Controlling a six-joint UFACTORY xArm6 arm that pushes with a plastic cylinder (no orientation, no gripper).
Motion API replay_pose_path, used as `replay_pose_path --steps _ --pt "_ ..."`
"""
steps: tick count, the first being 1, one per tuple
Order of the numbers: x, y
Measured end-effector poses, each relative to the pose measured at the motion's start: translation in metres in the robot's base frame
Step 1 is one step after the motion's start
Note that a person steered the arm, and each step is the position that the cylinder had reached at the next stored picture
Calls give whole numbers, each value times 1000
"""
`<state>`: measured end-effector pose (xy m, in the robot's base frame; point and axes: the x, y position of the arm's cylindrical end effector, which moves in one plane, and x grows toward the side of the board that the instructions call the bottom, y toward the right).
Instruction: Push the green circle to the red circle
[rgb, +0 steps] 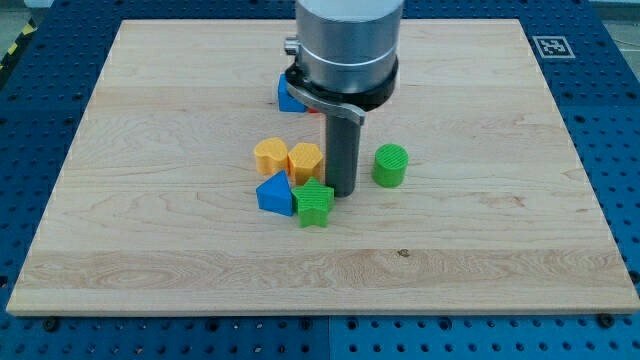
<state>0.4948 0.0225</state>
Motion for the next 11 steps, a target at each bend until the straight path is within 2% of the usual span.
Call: replay_pose_path --steps 2,3,4,5,7,8,9,11 --pt "-25 5" --pt "-24 5" --pt "11 20" --pt "14 58" --pt "-50 77" --pt "-1 77" --pt "14 63" --pt "-55 49"
